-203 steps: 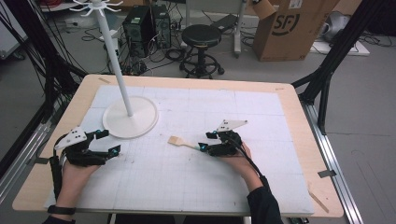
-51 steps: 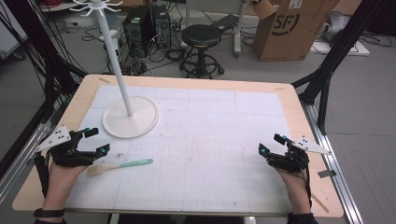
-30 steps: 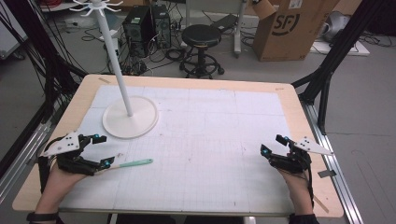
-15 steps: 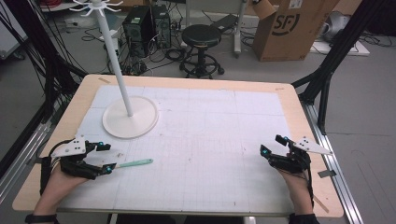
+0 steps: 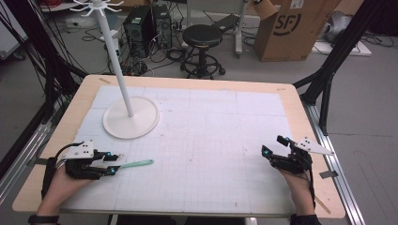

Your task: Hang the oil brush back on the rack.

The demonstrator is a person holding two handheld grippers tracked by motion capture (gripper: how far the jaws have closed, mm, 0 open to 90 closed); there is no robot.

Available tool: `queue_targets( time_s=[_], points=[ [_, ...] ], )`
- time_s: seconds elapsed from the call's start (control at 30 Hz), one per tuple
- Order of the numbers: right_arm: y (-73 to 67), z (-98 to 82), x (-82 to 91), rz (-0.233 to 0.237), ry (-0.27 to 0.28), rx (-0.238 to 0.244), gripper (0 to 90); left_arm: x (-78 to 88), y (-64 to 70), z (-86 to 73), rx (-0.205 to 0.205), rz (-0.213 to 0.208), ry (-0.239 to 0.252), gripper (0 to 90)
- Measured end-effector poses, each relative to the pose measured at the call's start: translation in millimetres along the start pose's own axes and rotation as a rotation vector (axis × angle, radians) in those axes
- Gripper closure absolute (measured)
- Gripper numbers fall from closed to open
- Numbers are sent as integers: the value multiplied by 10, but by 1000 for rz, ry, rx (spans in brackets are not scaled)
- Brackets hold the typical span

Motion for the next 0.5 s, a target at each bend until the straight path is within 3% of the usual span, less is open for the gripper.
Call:
queue_targets(
  time_s=[0.17, 0.5],
  points=[
    [4, -1, 0, -2, -1, -2, 160, -30, -1, -34, 14, 5, -37, 618],
    [9, -3, -1, -2, -3, -4, 160, -73, 10, -77, -17, 15, -82, 749]
  ],
)
Point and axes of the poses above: each handheld gripper's, and its own axes: x roughly backward along the jaws, z roughly out of its top, y roughly to its right, the point moved 5 cm from there along -x, roughly forward along the jaws, and after that the axes turned 14 degrees about y, right-handed, at the moved point
